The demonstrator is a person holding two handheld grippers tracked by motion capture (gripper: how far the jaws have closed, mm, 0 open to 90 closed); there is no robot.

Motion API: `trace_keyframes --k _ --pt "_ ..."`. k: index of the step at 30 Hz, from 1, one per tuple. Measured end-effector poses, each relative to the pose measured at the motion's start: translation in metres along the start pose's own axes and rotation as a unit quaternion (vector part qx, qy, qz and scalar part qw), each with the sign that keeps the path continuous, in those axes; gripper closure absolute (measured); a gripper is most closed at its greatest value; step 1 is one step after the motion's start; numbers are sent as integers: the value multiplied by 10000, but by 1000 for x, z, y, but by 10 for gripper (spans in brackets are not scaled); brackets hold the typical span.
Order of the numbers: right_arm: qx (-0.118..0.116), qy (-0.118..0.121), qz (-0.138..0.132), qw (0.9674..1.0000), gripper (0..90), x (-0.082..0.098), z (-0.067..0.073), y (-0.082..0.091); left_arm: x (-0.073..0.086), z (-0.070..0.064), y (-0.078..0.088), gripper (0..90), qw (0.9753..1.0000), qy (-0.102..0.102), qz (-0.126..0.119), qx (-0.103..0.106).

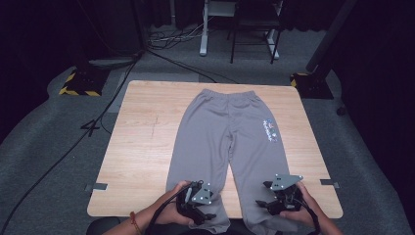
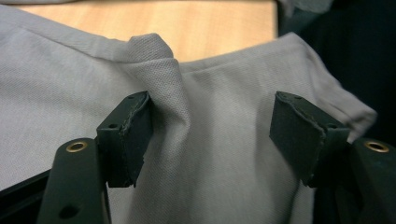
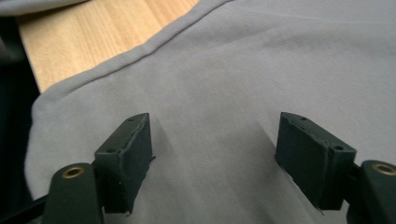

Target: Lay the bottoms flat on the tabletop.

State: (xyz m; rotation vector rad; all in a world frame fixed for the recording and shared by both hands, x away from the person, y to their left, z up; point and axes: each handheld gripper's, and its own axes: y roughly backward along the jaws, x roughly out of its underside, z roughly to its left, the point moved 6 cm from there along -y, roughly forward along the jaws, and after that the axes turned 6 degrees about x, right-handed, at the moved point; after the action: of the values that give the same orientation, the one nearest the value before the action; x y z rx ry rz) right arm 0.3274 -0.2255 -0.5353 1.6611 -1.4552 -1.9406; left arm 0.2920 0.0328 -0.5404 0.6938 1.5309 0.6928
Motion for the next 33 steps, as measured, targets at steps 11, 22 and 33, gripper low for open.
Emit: trace_keyframes --k 11,22,33 --pt "200 -244 -484 9983 279 -18 -15 11 -11 30 40 276 9950 378 -788 -489" --pt "1014 -479 -566 9921 280 -45 -73 15 -9 96 49 235 9856 1036 -655 -1161" --pt "610 -228 -97 9978 277 -28 -48 -16 -28 36 -4 279 9982 128 149 -562"
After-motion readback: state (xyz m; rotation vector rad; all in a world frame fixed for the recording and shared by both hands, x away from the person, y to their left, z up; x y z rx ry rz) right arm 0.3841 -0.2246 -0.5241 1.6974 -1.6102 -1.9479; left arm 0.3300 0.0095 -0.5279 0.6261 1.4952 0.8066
